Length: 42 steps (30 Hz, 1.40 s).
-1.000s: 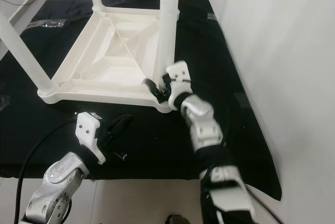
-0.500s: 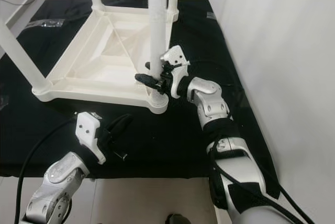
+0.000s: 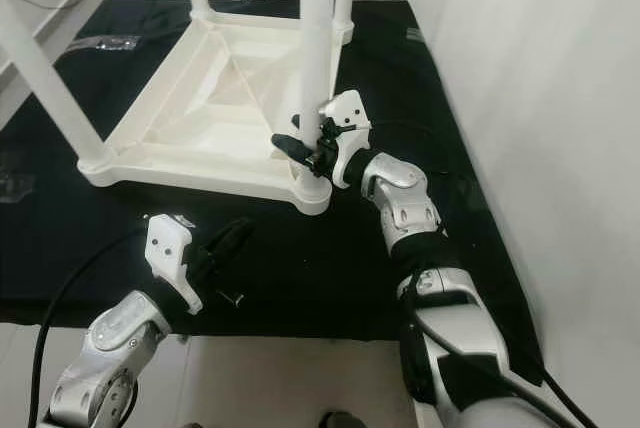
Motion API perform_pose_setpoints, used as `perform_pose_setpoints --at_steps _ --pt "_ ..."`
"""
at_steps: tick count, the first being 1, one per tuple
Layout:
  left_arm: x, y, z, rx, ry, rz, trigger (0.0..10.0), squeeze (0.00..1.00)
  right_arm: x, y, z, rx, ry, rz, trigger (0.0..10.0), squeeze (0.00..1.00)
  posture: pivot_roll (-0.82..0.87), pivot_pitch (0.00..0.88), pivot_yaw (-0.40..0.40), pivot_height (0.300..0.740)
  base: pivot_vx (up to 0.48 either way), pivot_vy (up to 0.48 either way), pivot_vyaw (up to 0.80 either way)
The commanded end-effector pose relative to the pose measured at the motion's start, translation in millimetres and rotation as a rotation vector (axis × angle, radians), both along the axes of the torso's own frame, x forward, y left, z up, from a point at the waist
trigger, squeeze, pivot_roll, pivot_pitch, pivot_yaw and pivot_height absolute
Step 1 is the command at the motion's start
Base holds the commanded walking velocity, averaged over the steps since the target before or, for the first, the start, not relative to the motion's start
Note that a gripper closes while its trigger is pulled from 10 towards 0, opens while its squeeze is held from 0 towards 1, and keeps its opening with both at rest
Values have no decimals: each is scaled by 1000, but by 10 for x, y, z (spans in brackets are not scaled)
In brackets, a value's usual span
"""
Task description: Building children table
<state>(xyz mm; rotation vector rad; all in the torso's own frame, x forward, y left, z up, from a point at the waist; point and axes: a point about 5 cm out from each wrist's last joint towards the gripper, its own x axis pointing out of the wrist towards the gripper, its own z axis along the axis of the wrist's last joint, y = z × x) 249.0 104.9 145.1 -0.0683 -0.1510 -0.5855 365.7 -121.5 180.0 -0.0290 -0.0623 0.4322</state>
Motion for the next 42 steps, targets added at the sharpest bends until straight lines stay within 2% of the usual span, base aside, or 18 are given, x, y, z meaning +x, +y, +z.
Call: perform_pose_setpoints --at_steps 1,2,3,4,6,7,8,10,11,13,16,17,20,25,33,34,35,42 --pt "2 30 -20 7 12 10 10000 0 -306 149 -567 -12 243 -116 0 0 34 163 -15 740 0 0 0" --pt "8 27 -20 9 11 10 10000 0 -342 292 -530 -52 194 -29 0 0 23 154 -5 740 0 0 0" --pt "11 24 -21 11 10 11 10000 0 -333 365 -505 -94 158 31 0 0 23 154 -5 740 0 0 0" --pt "11 24 -21 11 10 11 10000 0 -333 365 -505 -94 158 31 0 0 23 154 -5 740 0 0 0" --pt "18 14 -27 10 15 4 10000 0 -202 372 -486 -102 171 57 0 0 40 147 -15 740 0 0 0" --pt "20 10 -29 10 16 1 10000 0 -134 349 -479 -128 178 45 6980 0 45 146 -14 740 0 0 0" --pt "21 12 -29 11 15 4 10000 0 -52 299 -427 -119 165 24 10000 0 50 146 -13 740 0 0 0" --pt "22 13 -28 14 11 9 10000 0 25 236 -340 -100 135 6 10000 0 52 145 -14 740 0 0 0" --pt "21 14 -28 16 10 11 10000 0 25 215 -276 -75 128 -12 10000 1000 54 143 -15 740 0 0 0" --pt "21 16 -28 16 10 12 10000 0 18 216 -214 -64 125 14 10000 1000 54 143 -17 740 0 0 0" --pt "17 21 -32 15 13 10 10000 0 14 234 19 -28 68 169 10000 1000 52 141 -17 740 0 0 0" --pt "14 20 -35 15 14 9 10000 0 15 231 77 -29 50 240 10000 0 51 138 -13 740 0 0 0" --pt "12 15 -40 17 15 6 10000 0 50 175 139 -71 34 396 10000 0 58 134 -14 740 0 0 0" --pt "7 9 -42 25 7 15 10000 0 132 14 189 -119 21 456 10000 0 65 131 -20 740 0 0 0" --pt "-9 22 -36 46 -14 43 10000 0 156 -115 186 -108 67 495 10000 0 70 128 -23 740 0 0 0" --pt "-12 31 -31 54 -22 57 10000 0 160 -143 174 -105 76 496 4627 0 70 128 -23 740 0 0 0" --pt "-16 38 -29 65 -31 73 10000 0 168 -182 163 -95 87 493 0 0 69 127 -22 740 0 0 0" --pt "-32 51 -24 82 -42 103 10000 0 200 -381 146 -78 91 430 0 0 62 136 -16 740 0 0 0"
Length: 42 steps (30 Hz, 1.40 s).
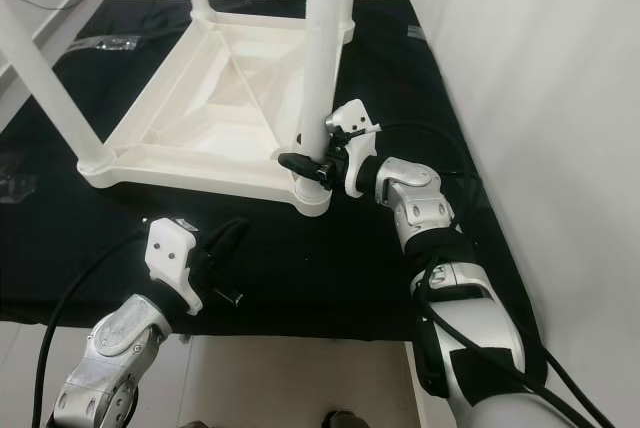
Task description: Building children table
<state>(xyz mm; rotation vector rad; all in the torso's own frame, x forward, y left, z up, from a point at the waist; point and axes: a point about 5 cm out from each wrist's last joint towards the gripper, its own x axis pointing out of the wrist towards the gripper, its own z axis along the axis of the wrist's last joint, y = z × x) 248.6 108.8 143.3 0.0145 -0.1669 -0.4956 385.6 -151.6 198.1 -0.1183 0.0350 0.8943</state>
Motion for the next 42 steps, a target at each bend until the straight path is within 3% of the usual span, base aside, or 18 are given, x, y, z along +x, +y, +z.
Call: perform_pose_setpoints --at_steps 1,5,8,10,12,13,15,18,19,21,22,27,28,30,32,33,38,42 --pt "-28 12 -6 15 -7 7 10000 0 1 -81 -35 38 21 -31 0 0 62 136 -16 740 0 0 0" --pt "-25 30 -9 12 -4 14 10000 0 -57 -282 -250 10 53 -258 0 0 44 142 -13 740 0 0 0" --pt "-24 41 -10 12 -4 15 10000 0 -84 -288 -328 -2 69 -319 0 0 40 146 -14 740 0 0 0" --pt "-24 49 -11 13 -3 16 10000 0 -124 -292 -446 -25 92 -441 0 0 39 147 -14 740 0 0 0" --pt "-10 64 -8 14 1 15 10000 0 -522 121 -800 118 232 -600 0 0 37 160 -2 740 0 0 0" --pt "-10 64 -8 14 1 15 10000 0 -522 121 -800 118 232 -600 0 0 37 160 -2 740 0 0 0" --pt "4 67 -19 20 5 13 10000 0 -684 319 -755 108 168 -609 0 0 20 149 9 740 0 0 0" --pt "16 57 -25 15 9 10 10000 0 -576 324 -690 64 143 -581 0 0 27 145 -8 740 0 0 0" --pt "22 52 -24 11 9 9 10000 0 -508 317 -658 66 156 -584 6667 0 29 143 -14 740 0 0 0" --pt "26 50 -22 9 8 12 10000 0 -455 321 -620 69 161 -583 6667 0 29 143 -14 740 0 0 0" --pt "30 49 -20 8 6 17 10000 0 -408 324 -575 70 152 -588 10000 0 32 143 -17 740 0 0 0" --pt "31 50 -20 7 5 21 10000 0 -315 354 -448 79 120 -567 10000 0 35 142 -18 740 0 0 0" --pt "29 45 -21 5 8 19 10000 0 -270 353 -319 104 84 -538 10000 1000 31 144 -19 740 0 0 0" --pt "28 41 -22 4 9 16 10000 0 -247 351 -232 123 60 -516 10000 1000 31 144 -19 740 0 0 0" --pt "24 26 -22 2 11 12 10000 0 -198 367 3 174 -13 -340 10000 1000 31 144 -20 740 0 0 0" --pt "23 21 -22 0 11 10 10000 0 -212 373 82 173 -35 -228 10000 0 31 144 -20 740 0 0 0" --pt "26 11 -25 -4 15 6 10000 0 -181 322 129 77 -64 -48 10000 0 32 142 -19 740 0 0 0" --pt "27 8 -27 -5 16 6 10000 0 -162 317 106 50 -50 5 10000 0 36 142 -21 740 0 0 0"
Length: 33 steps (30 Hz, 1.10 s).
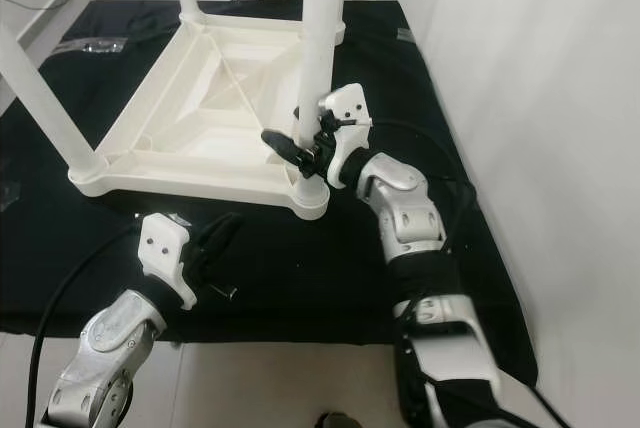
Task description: Building children table
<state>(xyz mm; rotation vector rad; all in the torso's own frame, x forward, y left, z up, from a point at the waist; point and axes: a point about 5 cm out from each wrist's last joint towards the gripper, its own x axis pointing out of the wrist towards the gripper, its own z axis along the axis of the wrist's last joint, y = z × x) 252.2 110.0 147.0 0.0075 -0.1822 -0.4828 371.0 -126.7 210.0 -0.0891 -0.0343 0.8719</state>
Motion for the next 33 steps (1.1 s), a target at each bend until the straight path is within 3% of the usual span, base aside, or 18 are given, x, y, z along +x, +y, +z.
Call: perform_pose_setpoints --at_steps 1,3,4,5,6,16,19,22,23,24,26,27,29,32,33 --pt "-10 -7 -65 6 29 -6 10000 0 -3 68 -30 -17 9 63 10000 0 43 143 -23 740 0 0 0" --pt "-12 -10 -66 5 30 -5 10000 0 34 59 -60 -27 25 87 10000 0 46 143 -24 740 0 0 0" --pt "-12 -11 -66 5 31 -5 10000 0 58 50 -72 -25 35 83 3490 0 46 143 -24 740 0 0 0" --pt "-12 -11 -66 5 31 -4 10000 0 73 43 -80 -23 42 79 3490 0 46 143 -24 740 0 0 0" --pt "-15 -10 -66 5 31 -5 10000 0 88 27 -80 -17 47 82 0 0 49 145 -23 740 0 0 0" --pt "-27 -12 -62 2 33 -8 10000 0 141 -104 -79 8 40 43 0 0 44 151 -24 740 0 0 0" --pt "-27 -11 -61 1 32 -7 10000 0 153 -200 -167 -5 48 -93 0 0 41 151 -26 740 0 0 0" --pt "-26 -11 -60 1 32 -6 10000 0 157 -228 -200 -13 54 -145 0 0 41 151 -26 740 0 0 0" --pt "-27 -3 -62 0 33 -4 10000 0 145 -247 -290 -12 68 -270 0 0 36 146 -31 740 0 0 0" --pt "-26 6 -60 1 33 -3 10000 0 70 -234 -413 72 83 -503 0 0 36 148 -26 740 0 0 0" --pt "-21 19 -60 2 34 -3 10000 0 -255 -45 -699 147 169 -632 0 0 41 155 -17 740 0 0 0" --pt "-18 23 -64 5 34 -4 10000 0 -358 33 -772 157 183 -648 0 0 32 143 -12 740 0 0 0" --pt "-16 25 -68 7 35 -5 10000 0 -391 98 -800 138 175 -624 0 0 32 143 -12 740 0 0 0" --pt "-5 31 -73 1 41 -1 10000 0 -312 117 -747 142 156 -599 0 0 25 138 -6 740 0 0 0" --pt "-3 26 -76 4 42 -1 10000 0 -255 93 -725 107 140 -605 2627 0 28 132 -8 740 0 0 0"
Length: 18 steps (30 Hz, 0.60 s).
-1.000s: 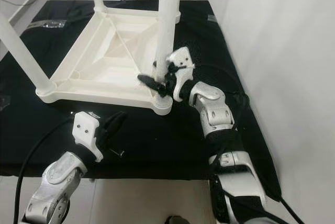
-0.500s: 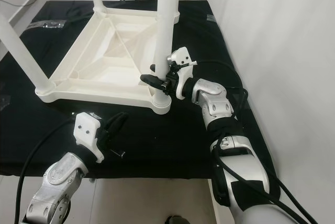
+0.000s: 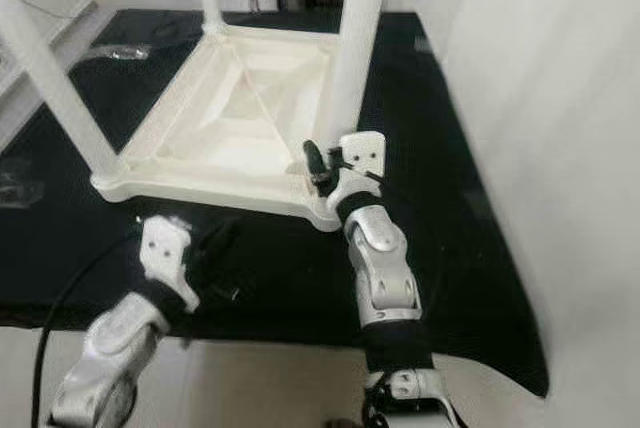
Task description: Building children table
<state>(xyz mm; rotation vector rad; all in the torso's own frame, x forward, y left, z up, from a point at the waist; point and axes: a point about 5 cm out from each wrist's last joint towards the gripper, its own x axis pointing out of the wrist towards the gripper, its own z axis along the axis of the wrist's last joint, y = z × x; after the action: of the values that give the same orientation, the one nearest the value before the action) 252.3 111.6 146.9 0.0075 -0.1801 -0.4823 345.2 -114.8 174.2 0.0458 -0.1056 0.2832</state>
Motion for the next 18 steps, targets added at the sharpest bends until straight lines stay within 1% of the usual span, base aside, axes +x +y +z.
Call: perform_pose_setpoints --at_steps 1,3,4,5,6,7,8,9,10,11,12,13,14,16,17,18 --pt "-2 9 -77 3 39 0 10000 0 57 -44 -345 -9 177 -3 10000 0 33 130 -15 740 0 0 0" --pt "-1 6 -79 3 38 2 10000 0 87 -56 -336 -8 176 0 10000 0 36 129 -16 740 0 0 0" --pt "0 5 -81 5 37 5 10000 0 116 -31 -280 12 153 55 10000 1000 38 128 -17 740 0 0 0" --pt "0 5 -81 5 37 5 10000 0 116 -31 -280 12 153 55 10000 1000 38 128 -17 740 0 0 0" --pt "-1 4 -82 5 37 6 10000 0 151 -4 -208 30 124 127 10000 1000 40 125 -15 740 0 0 0" --pt "-2 2 -82 5 36 7 10000 0 170 13 -158 36 104 173 10000 1000 40 125 -15 740 0 0 0" --pt "-5 -1 -85 5 38 5 10000 0 210 21 -75 26 76 263 10000 1000 41 124 -14 740 0 0 0" --pt "-7 -3 -86 5 39 4 10000 0 200 29 -14 17 66 296 10000 1000 41 124 -14 740 0 0 0" --pt "-8 -4 -87 4 40 1 10000 0 189 40 38 5 71 385 10000 0 39 125 -13 740 0 0 0" --pt "-9 -5 -88 4 41 0 10000 0 175 47 70 -1 77 443 10000 0 39 125 -13 740 0 0 0" --pt "-11 -8 -86 3 41 -1 10000 0 156 38 99 -39 67 490 10000 0 38 127 -15 740 0 0 0" --pt "-12 -11 -84 2 41 -2 10000 0 149 29 115 -68 58 521 10000 0 38 127 -15 740 0 0 0" --pt "-12 -11 -84 2 41 -2 10000 0 149 29 115 -68 58 521 10000 0 38 127 -15 740 0 0 0" --pt "-16 -13 -80 2 40 -3 10000 0 188 -21 176 -125 49 638 10000 0 50 131 -21 740 0 0 0" --pt "-16 -13 -80 2 40 -3 10000 0 188 -21 176 -125 49 638 10000 0 50 131 -21 740 0 0 0" --pt "-17 -12 -79 2 40 -3 10000 0 207 -41 199 -140 50 677 10000 0 50 131 -21 740 0 0 0"
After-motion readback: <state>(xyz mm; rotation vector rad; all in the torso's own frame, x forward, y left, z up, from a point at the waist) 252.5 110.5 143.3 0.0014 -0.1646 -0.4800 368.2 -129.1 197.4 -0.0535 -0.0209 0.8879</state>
